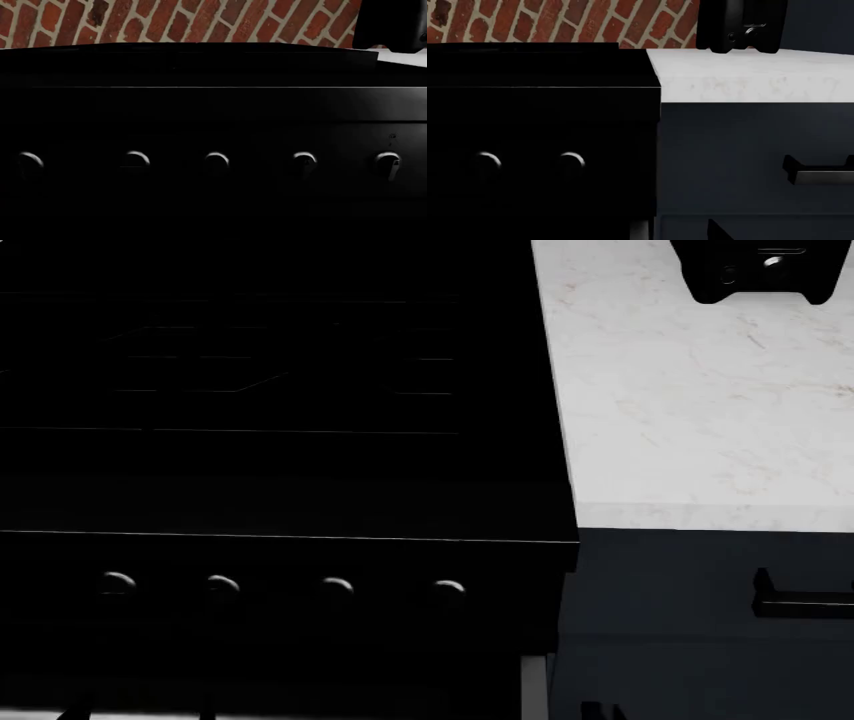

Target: Press the start button on the microwave

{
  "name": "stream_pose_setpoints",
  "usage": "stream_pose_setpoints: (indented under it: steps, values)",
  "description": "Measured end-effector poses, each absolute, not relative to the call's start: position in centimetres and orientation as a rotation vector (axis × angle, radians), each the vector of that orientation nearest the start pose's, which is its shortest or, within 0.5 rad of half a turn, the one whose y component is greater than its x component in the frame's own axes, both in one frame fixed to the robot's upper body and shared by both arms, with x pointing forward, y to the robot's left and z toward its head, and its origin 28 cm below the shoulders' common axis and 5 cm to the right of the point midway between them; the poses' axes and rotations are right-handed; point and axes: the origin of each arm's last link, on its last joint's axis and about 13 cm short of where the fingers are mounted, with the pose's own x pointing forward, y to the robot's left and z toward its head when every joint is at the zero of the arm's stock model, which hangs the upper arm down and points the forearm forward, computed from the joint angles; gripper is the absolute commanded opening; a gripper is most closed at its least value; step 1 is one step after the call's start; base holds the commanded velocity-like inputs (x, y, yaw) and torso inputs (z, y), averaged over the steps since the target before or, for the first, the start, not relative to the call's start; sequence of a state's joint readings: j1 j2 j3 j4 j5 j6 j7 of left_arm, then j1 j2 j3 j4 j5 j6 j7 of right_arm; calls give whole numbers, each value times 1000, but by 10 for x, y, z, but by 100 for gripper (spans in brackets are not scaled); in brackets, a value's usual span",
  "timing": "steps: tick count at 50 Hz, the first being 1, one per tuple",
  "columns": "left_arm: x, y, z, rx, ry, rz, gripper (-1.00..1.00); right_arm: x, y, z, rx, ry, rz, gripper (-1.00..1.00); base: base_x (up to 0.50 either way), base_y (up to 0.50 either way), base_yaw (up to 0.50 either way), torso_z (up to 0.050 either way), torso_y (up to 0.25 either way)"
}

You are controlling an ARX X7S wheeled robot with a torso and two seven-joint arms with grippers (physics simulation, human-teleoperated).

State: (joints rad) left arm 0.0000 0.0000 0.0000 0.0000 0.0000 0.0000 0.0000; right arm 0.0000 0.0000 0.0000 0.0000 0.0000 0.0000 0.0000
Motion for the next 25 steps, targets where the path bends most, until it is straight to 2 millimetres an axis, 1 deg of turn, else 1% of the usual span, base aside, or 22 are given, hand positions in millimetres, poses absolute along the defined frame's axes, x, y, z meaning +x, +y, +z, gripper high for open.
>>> stream_pose_setpoints:
  steps: [2,18,21,25]
  values:
    - [207,206,11,27,2,0,100,207,-98,9,-27,12,0,100,0,0,0,0,0]
    - [211,206,12,14,3,-6,100,208,-96,13,-12,-2,-5,100,0,0,0,0,0]
    - [210,206,17,21,-1,0,100,207,-96,19,-10,-15,-5,100,0,0,0,0,0]
    - [209,206,30,28,-18,10,100,204,-97,33,-13,-43,-6,100,0,0,0,0,0]
